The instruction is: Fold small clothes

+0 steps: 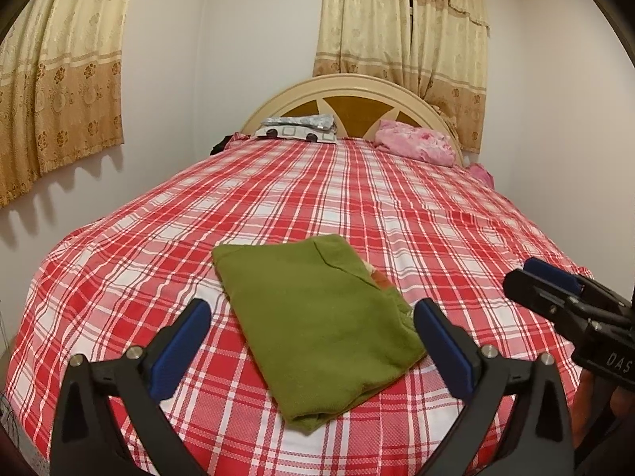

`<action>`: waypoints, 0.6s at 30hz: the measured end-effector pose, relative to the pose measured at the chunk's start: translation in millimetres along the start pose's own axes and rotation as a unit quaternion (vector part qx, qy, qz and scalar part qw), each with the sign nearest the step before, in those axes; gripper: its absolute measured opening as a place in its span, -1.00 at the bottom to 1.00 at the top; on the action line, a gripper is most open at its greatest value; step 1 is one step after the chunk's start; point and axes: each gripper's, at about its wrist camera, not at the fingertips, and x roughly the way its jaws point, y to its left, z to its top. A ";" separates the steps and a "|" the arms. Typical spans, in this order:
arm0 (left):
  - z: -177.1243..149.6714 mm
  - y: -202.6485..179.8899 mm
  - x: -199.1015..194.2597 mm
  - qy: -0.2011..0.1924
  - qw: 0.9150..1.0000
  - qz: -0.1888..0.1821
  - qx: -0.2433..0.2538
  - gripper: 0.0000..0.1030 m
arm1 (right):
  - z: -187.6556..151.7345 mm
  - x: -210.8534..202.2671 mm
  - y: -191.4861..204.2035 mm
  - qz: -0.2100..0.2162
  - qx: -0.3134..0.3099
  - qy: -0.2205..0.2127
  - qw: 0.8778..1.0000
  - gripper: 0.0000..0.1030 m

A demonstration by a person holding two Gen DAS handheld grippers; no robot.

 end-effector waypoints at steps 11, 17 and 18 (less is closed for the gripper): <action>4.5 3.5 -6.8 -0.019 1.000 0.013 -0.003 1.00 | 2.1 -4.1 -0.1 0.000 0.001 -0.009 1.000 0.31; 2.5 2.4 -5.4 -0.022 1.000 0.015 0.004 1.00 | 0.5 -3.3 0.3 0.004 -0.001 -0.005 1.000 0.31; 1.8 1.0 -6.2 -0.025 1.000 0.017 0.008 1.00 | 0.2 -3.3 0.9 0.004 -0.001 -0.005 1.000 0.31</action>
